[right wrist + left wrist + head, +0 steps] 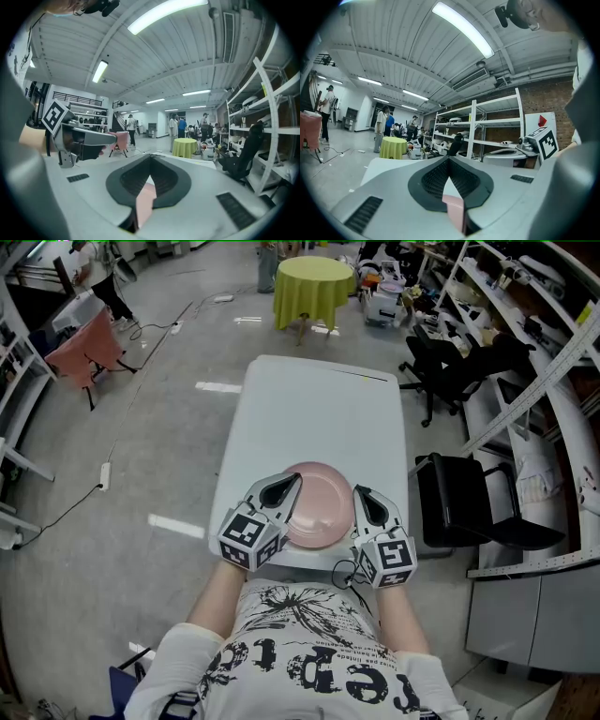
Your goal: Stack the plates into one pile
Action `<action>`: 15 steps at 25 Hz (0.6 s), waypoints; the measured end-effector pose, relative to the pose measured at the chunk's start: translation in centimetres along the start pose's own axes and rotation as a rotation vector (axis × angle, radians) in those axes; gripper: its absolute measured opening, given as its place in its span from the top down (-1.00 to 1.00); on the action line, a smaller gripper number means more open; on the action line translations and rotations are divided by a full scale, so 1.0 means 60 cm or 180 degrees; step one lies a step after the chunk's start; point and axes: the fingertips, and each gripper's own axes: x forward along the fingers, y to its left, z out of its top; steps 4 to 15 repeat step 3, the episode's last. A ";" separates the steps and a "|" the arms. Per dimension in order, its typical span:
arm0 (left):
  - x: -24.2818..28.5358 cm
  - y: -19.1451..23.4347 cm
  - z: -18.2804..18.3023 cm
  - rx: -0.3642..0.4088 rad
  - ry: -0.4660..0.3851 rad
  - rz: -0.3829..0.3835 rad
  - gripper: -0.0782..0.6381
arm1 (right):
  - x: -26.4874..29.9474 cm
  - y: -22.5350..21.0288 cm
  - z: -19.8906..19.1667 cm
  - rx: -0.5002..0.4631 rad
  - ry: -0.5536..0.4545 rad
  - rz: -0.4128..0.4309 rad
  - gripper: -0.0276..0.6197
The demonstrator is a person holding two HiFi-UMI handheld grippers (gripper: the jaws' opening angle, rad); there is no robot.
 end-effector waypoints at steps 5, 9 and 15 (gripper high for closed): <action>0.001 -0.001 -0.005 0.0006 0.0002 -0.0005 0.77 | 0.002 0.003 -0.005 -0.0013 0.0001 0.0000 0.90; 0.001 -0.001 -0.005 0.0006 0.0002 -0.0005 0.77 | 0.002 0.003 -0.005 -0.0013 0.0001 0.0000 0.90; 0.001 -0.001 -0.005 0.0006 0.0002 -0.0005 0.77 | 0.002 0.003 -0.005 -0.0013 0.0001 0.0000 0.90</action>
